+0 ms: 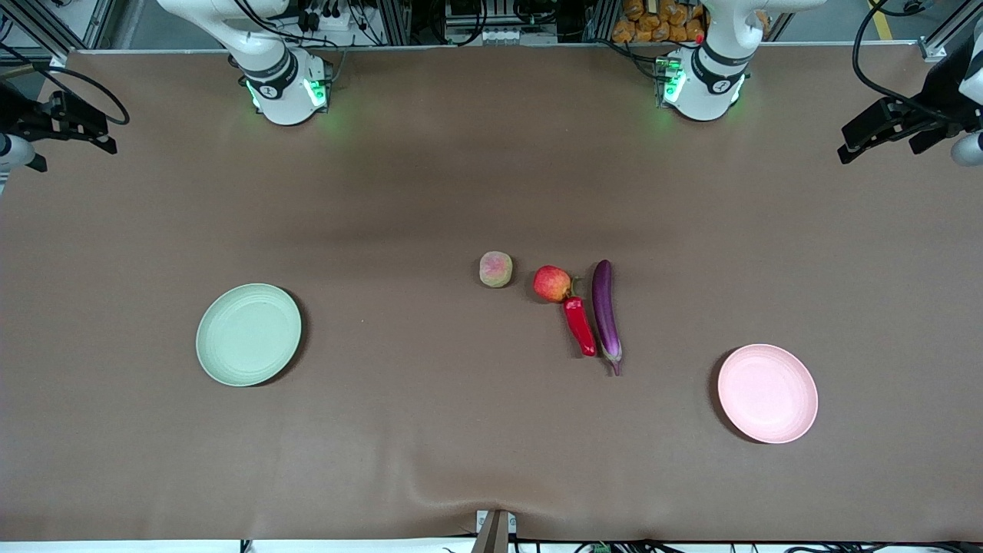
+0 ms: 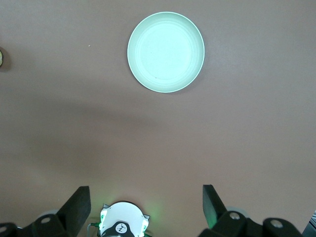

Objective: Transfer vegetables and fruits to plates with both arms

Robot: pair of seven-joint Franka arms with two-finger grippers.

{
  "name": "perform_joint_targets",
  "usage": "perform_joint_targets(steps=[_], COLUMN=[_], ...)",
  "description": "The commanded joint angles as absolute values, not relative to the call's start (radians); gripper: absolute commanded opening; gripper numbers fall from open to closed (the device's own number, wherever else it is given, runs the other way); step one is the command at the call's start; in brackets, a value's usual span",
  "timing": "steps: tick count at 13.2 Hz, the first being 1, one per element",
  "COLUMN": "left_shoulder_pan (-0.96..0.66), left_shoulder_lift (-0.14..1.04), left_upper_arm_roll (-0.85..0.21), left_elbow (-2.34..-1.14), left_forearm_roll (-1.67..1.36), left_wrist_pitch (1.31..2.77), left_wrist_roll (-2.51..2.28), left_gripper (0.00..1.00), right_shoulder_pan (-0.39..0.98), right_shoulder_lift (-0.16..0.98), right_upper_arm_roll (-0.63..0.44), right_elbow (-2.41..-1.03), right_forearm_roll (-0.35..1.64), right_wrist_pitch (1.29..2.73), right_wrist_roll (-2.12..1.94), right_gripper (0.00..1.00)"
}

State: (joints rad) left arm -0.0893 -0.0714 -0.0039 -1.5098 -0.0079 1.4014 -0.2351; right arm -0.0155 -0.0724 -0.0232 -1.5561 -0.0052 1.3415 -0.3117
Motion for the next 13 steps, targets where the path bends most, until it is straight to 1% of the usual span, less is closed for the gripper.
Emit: perform_joint_targets(steps=[1, 4, 6, 9, 11, 13], left_shoulder_pan=[-0.091, -0.095, -0.103, -0.117, -0.158, -0.17], left_shoulder_lift=[-0.064, -0.006, 0.087, 0.243, 0.354, 0.463], left_upper_arm_roll=[-0.008, -0.009, -0.021, -0.037, -0.037, -0.037], left_elbow=[-1.505, -1.503, -1.512, -1.517, -1.513, -1.511], left_forearm_roll=[-0.003, -0.003, -0.008, -0.015, -0.009, -0.025], left_wrist_pitch=[1.39, 1.465, 1.541, 1.768, 1.857, 1.983], left_wrist_roll=[-0.218, -0.218, -0.218, -0.247, -0.316, -0.362], left_gripper=[1.0, 1.0, 1.0, 1.0, 1.0, 1.0], right_shoulder_pan=[-0.021, -0.023, -0.023, -0.023, -0.023, -0.025], right_shoulder_lift=[-0.087, -0.087, -0.087, -0.087, -0.087, -0.087], right_upper_arm_roll=[-0.02, -0.021, -0.021, -0.021, -0.021, -0.021], right_elbow=[-1.571, -1.571, -1.571, -1.571, -1.571, -1.571], right_forearm_roll=[-0.008, -0.008, -0.008, -0.008, -0.008, -0.008], right_wrist_pitch=[1.338, 1.338, 1.338, 1.338, 1.339, 1.339], right_wrist_roll=[-0.308, -0.308, -0.308, -0.308, -0.308, -0.308], right_gripper=[1.0, 1.0, 1.0, 1.0, 1.0, 1.0])
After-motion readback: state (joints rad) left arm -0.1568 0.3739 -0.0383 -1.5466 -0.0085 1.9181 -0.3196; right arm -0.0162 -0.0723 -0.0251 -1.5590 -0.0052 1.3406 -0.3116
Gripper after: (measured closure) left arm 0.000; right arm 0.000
